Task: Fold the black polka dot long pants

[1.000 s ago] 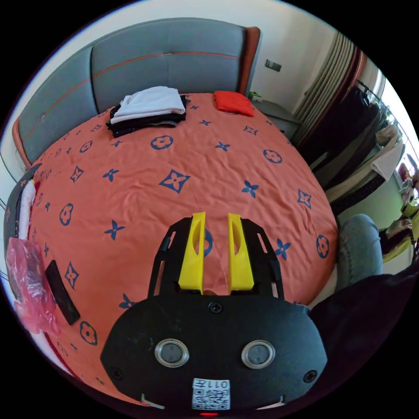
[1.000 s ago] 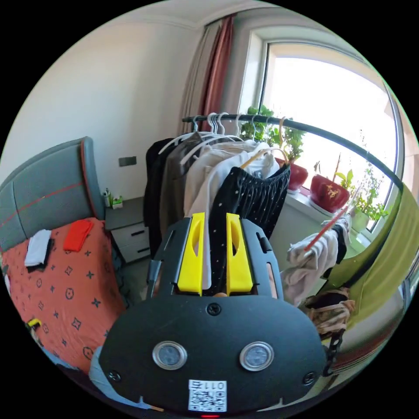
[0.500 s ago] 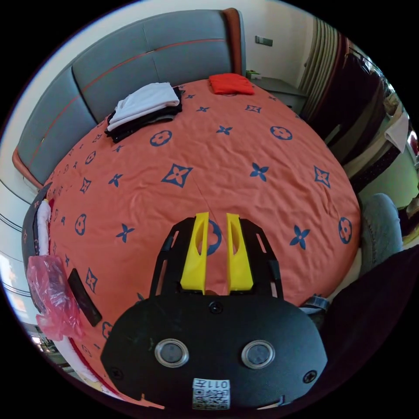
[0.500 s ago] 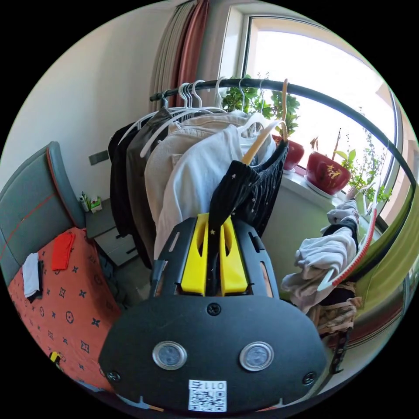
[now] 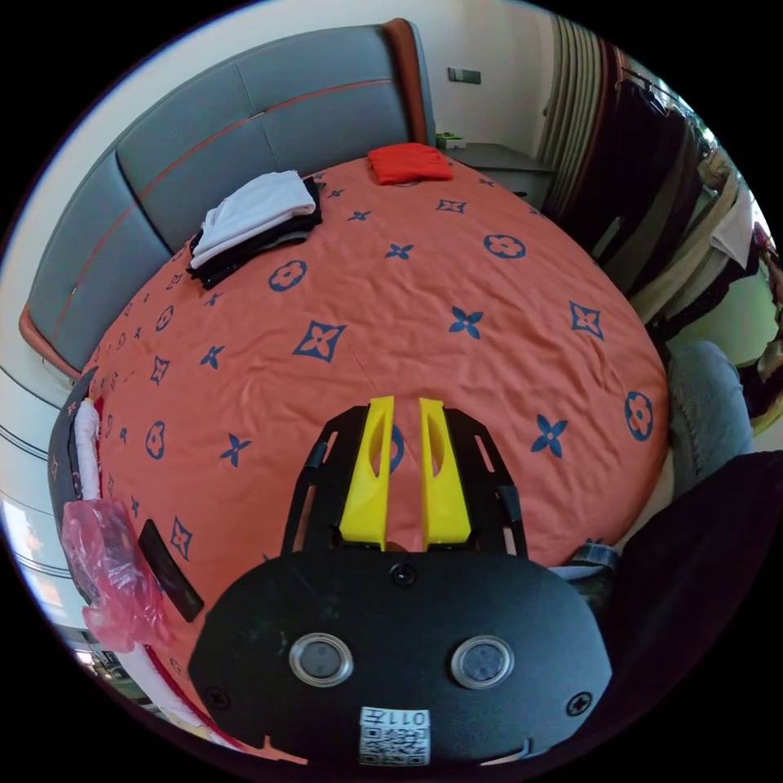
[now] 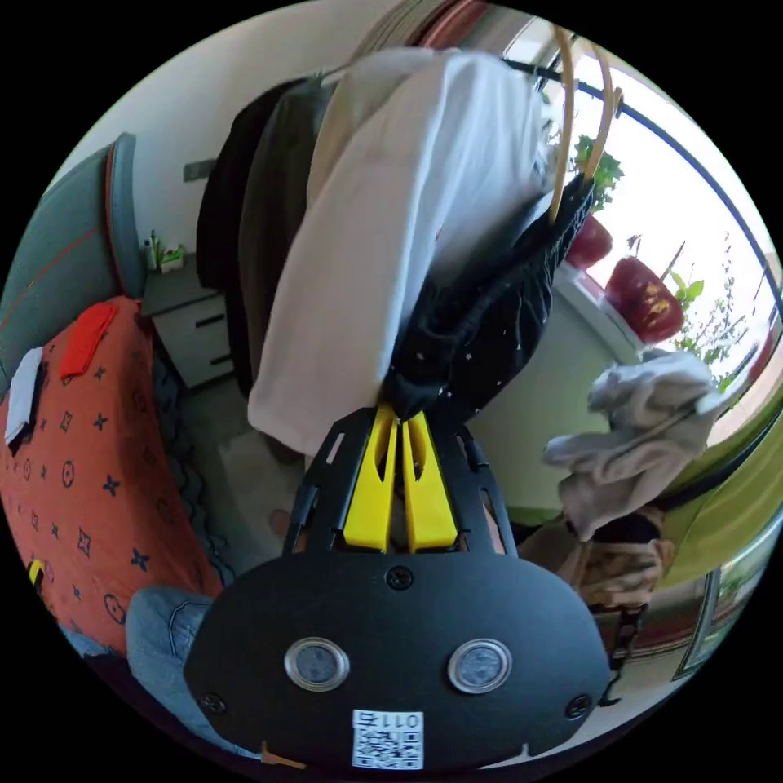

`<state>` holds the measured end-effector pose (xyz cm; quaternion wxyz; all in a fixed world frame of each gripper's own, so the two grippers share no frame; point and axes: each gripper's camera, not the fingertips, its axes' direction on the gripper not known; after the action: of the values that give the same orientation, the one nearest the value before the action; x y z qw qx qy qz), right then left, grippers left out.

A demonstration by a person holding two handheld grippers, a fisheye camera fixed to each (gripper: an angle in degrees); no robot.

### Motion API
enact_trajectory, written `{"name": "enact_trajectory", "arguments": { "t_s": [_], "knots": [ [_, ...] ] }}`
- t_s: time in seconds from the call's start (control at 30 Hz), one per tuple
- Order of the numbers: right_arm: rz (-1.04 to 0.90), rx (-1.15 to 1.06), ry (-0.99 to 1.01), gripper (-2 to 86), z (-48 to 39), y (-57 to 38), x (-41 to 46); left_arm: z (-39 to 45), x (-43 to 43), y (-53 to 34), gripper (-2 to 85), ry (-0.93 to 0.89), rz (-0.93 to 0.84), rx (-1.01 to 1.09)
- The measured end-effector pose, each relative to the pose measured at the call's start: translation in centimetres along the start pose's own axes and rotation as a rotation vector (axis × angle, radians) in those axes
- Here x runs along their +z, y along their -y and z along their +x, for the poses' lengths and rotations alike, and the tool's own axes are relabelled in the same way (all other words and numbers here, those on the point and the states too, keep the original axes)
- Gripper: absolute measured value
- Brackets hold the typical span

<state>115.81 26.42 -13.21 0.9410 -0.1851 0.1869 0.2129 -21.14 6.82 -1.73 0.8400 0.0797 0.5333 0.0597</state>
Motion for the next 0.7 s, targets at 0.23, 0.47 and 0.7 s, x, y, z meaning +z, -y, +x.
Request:
{"name": "enact_trajectory", "arguments": {
  "t_s": [0.23,0.47,0.7],
  "knots": [
    [0.299,0.04,0.181,0.2,-1.4,-2.6,-8.9,1.3,-4.1,0.2,2.8,-0.037,0.066,-0.061],
    [0.59,-0.225,0.413,0.0,-7.2,-0.2,-25.5,1.6,-10.3,0.3,2.1,-0.222,0.237,-0.124],
    [0.568,-0.718,0.921,0.0,-18.2,3.8,-40.8,1.9,-22.0,3.1,6.5,-0.42,0.487,0.09]
  ]
}}
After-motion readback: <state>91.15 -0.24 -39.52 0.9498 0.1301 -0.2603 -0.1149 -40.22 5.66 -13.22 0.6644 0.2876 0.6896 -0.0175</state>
